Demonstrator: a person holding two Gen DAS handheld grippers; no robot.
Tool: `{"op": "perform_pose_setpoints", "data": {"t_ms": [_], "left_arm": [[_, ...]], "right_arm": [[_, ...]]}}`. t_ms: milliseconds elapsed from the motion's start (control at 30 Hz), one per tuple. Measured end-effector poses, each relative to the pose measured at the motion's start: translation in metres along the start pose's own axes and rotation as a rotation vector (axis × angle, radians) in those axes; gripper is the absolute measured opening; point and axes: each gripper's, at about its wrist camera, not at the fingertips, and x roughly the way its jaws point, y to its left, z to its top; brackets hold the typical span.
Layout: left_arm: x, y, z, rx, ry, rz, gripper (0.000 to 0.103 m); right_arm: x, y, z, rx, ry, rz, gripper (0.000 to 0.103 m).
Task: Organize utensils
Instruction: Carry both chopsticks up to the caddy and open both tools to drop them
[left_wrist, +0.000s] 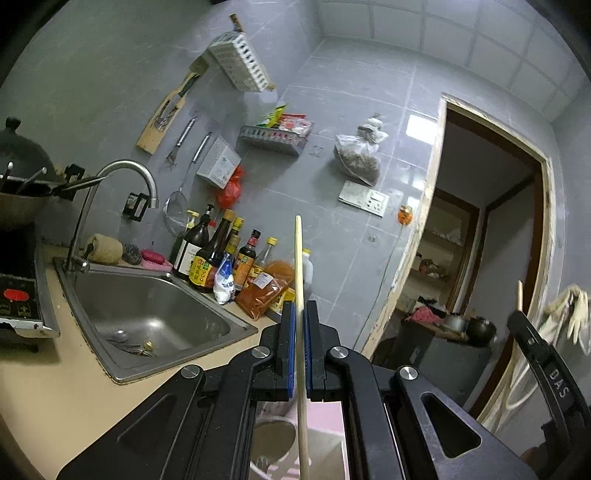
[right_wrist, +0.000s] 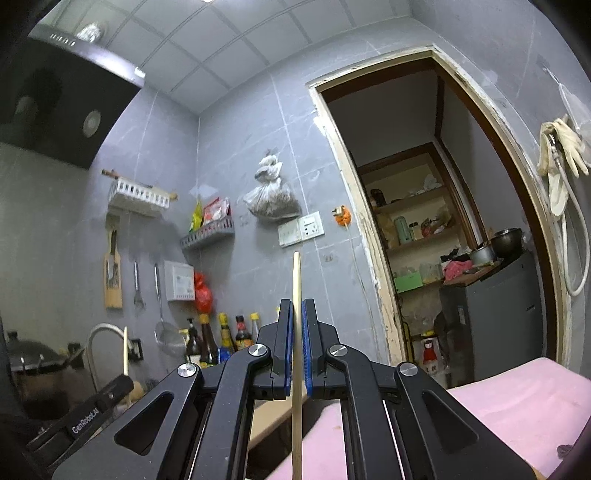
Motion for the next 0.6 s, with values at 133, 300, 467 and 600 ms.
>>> {"op": "perform_pose_setpoints", "data": {"t_ms": [133, 300, 467, 600], "left_arm": [[-0.003, -0.008, -0.009, 0.06, 0.015, -0.017, 0.002], [0.001, -0.012, -0.016, 0.097, 0.054, -0.031, 0.002], [0.006, -0.008, -0.02, 0.106, 0.097, -0.069, 0.002], [0.009, -0.003, -0.022, 0.1, 0.136, -0.088, 0.003]], "right_arm": [[-0.004, 0.003, -0.006, -0.027, 0.029, 0.003, 0.003], [-0.003, 0.003, -0.011, -0.027, 0.062, 0.013, 0.003], [-0.001, 0.007, -0.017, -0.037, 0.094, 0.036, 0.004], [0.0, 0.008, -0.019, -0.04, 0.107, 0.042, 0.008]]}}
